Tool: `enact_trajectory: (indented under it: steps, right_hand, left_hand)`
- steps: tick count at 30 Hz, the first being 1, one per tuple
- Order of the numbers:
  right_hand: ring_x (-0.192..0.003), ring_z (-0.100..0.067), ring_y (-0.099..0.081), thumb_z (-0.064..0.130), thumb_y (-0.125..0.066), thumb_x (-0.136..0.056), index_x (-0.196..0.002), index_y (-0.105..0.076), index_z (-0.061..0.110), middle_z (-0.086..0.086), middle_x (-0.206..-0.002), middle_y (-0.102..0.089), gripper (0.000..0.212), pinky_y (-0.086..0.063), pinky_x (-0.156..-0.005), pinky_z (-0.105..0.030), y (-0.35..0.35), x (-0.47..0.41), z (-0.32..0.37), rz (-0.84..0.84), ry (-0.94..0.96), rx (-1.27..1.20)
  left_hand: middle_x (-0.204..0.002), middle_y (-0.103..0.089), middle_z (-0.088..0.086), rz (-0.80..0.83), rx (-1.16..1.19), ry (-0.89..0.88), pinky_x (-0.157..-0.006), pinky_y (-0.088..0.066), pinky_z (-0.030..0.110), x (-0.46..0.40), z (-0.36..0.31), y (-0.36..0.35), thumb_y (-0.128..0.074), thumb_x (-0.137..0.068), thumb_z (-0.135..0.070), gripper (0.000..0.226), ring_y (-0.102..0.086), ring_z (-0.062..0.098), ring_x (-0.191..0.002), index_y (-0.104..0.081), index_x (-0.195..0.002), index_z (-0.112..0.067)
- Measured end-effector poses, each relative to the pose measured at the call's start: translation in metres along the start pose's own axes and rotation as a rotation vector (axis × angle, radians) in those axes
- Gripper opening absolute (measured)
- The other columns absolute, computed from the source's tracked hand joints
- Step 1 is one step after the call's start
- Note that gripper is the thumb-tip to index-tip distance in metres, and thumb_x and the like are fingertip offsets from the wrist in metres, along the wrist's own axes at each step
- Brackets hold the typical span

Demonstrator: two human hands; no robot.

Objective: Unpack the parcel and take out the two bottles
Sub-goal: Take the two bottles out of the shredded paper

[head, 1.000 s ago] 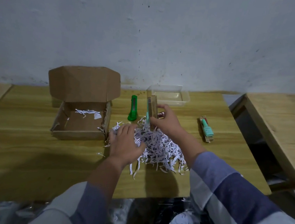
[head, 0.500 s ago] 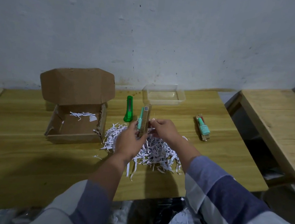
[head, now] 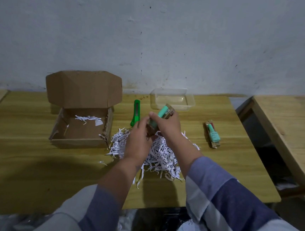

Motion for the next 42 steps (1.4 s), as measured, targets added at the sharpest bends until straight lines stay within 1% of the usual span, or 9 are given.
enact_trajectory:
  steps: [4,8,11,15,20,26,30,36,42]
  right_hand:
    - [-0.097,-0.029,-0.065,0.016,-0.076,-0.076,-0.123,-0.044,0.011,-0.013,-0.117,-0.06,0.057,-0.056,-0.086,-0.044,0.022,-0.009,-0.005,-0.02,-0.092,-0.107]
    - [-0.088,-0.026,-0.066,0.014,-0.076,-0.076,-0.114,-0.034,0.016,-0.016,-0.116,-0.057,0.057,-0.058,-0.07,-0.028,0.065,-0.02,-0.005,-0.098,-0.097,-0.034]
    - [-0.065,-0.014,-0.058,0.015,-0.075,-0.078,-0.118,-0.039,0.012,-0.008,-0.1,-0.059,0.054,-0.046,-0.042,-0.011,0.102,-0.026,0.0,-0.163,-0.053,0.16]
    - [-0.08,-0.027,-0.069,0.023,-0.074,-0.075,-0.126,-0.052,0.011,-0.014,-0.111,-0.066,0.057,-0.059,-0.075,-0.044,0.144,-0.038,-0.002,-0.278,-0.028,0.409]
    - [-0.089,-0.031,-0.068,0.022,-0.069,-0.076,-0.114,-0.065,0.007,-0.016,-0.103,-0.071,0.041,-0.055,-0.073,-0.033,0.148,-0.054,-0.017,-0.25,-0.006,0.733]
    - [-0.105,-0.035,-0.062,0.016,-0.059,-0.086,-0.113,-0.066,0.005,-0.02,-0.112,-0.067,0.03,-0.05,-0.082,-0.034,0.129,-0.066,-0.038,-0.181,0.014,0.98]
    - [-0.114,-0.033,-0.051,0.027,-0.054,-0.092,-0.122,-0.06,0.01,-0.017,-0.121,-0.06,0.035,-0.044,-0.094,-0.04,0.117,-0.041,-0.022,-0.207,0.372,0.942]
    - [-0.145,-0.026,-0.013,0.062,-0.043,-0.087,-0.146,-0.017,0.04,-0.005,-0.159,-0.014,0.068,-0.017,-0.117,-0.05,0.072,0.006,-0.064,0.319,0.489,1.018]
    - [-0.147,-0.027,0.007,0.077,-0.046,-0.073,-0.143,0.008,0.051,0.0,-0.16,0.015,0.092,-0.005,-0.115,-0.055,0.041,0.019,-0.092,0.375,0.584,1.08]
  left_hand:
    - [-0.107,-0.067,0.0,0.035,0.129,0.034,-0.072,-0.053,0.02,-0.005,0.0,-0.008,-0.064,-0.084,0.001,0.043,-0.064,0.007,-0.074,-0.06,-0.124,-0.016]
    - [-0.09,-0.069,-0.003,0.082,0.023,-0.02,-0.077,-0.057,0.035,-0.01,-0.003,-0.024,-0.063,-0.089,-0.012,0.014,-0.066,0.013,-0.085,-0.069,-0.099,-0.021]
    - [-0.112,-0.066,-0.005,0.149,-0.194,-0.156,-0.091,-0.049,0.039,-0.012,-0.018,-0.045,-0.055,-0.092,-0.018,0.022,-0.059,0.018,-0.106,-0.064,-0.109,-0.028]
    - [-0.136,-0.05,-0.007,0.302,-0.402,-0.315,-0.109,-0.025,0.04,-0.01,-0.042,-0.086,-0.049,-0.094,-0.032,0.03,-0.038,0.016,-0.131,-0.054,-0.124,-0.031]
    - [-0.158,-0.022,-0.002,0.523,-0.625,-0.312,-0.117,0.0,0.052,-0.002,-0.037,-0.137,-0.037,-0.096,-0.048,0.051,-0.008,0.018,-0.148,-0.037,-0.142,-0.028]
    - [-0.153,-0.033,-0.004,0.524,-0.622,-0.312,-0.117,-0.005,0.048,0.002,-0.026,-0.137,-0.03,-0.098,-0.048,0.048,-0.017,0.016,-0.146,-0.039,-0.141,-0.029]
    - [-0.15,-0.038,-0.009,0.373,-0.641,-0.401,-0.115,-0.011,0.047,-0.012,-0.031,-0.104,-0.023,-0.098,-0.051,0.045,-0.025,0.015,-0.142,-0.047,-0.134,-0.039]
    - [-0.157,-0.024,-0.006,0.331,-0.742,-0.266,-0.114,-0.009,0.061,-0.019,0.029,-0.041,-0.002,-0.076,-0.081,0.08,-0.015,0.023,-0.146,-0.031,-0.142,-0.046]
    - [-0.161,-0.001,-0.01,0.408,-0.67,-0.149,-0.117,-0.009,0.055,0.006,0.075,-0.02,-0.004,-0.053,-0.099,0.109,-0.004,0.02,-0.148,0.005,-0.148,-0.047]
Point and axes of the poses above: each hand's wrist, its own x-axis away from the middle knuckle, its own y-axis out of the back of the hand, z = x × y, the point moved 8 cm from there along -x, towards the middle knuckle
